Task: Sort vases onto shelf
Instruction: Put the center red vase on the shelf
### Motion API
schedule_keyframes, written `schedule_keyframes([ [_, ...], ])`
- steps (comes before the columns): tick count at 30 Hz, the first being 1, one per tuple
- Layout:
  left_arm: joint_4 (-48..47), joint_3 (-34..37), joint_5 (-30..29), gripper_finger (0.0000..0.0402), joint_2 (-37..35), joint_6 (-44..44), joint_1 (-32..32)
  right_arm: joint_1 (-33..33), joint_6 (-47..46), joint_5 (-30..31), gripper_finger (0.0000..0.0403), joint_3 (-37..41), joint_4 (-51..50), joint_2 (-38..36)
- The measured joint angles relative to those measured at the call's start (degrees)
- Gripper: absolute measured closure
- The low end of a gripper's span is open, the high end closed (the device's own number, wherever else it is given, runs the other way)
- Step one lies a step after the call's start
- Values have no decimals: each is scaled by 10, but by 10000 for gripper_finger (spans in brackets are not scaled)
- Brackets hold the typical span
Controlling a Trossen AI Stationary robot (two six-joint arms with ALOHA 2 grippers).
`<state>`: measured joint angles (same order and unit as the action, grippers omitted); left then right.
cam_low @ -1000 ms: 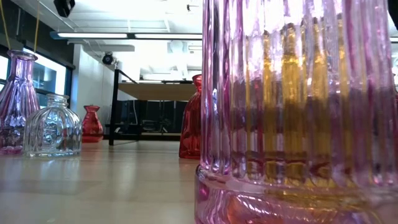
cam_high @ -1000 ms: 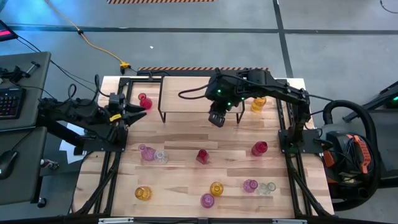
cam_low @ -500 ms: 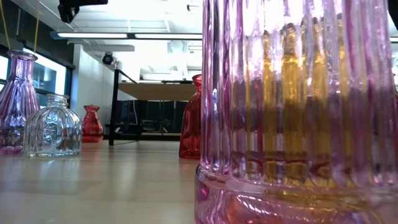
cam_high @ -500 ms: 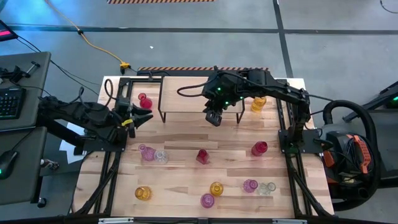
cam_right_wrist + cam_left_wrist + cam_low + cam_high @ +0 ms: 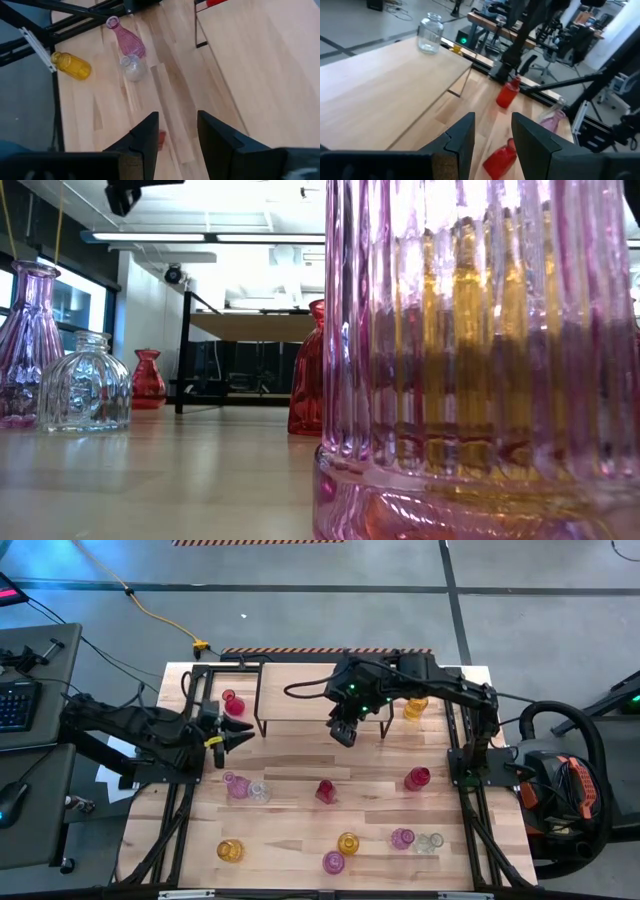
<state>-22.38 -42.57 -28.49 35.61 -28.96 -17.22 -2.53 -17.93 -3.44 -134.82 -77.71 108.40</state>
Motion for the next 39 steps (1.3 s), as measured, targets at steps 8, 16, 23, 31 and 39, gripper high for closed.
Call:
schedule_keyframes([
  [8, 1, 0, 30, 282, 12, -30, 0, 25, -14, -14, 265, 0, -9, 9],
  [16, 46, 0, 71, 282, 12, -9, 0, 55, -57, -13, 235, 0, -22, 36],
  [23, 43, 0, 73, 282, 12, -8, 0, 79, -80, -11, 228, 0, -72, 83],
  [31, 43, 0, 73, 282, 12, -8, 0, 90, -103, -9, 228, 0, -101, 137],
  [39, 42, 0, 74, 282, 12, -8, 0, 91, -155, -11, 228, 0, -106, 161],
])
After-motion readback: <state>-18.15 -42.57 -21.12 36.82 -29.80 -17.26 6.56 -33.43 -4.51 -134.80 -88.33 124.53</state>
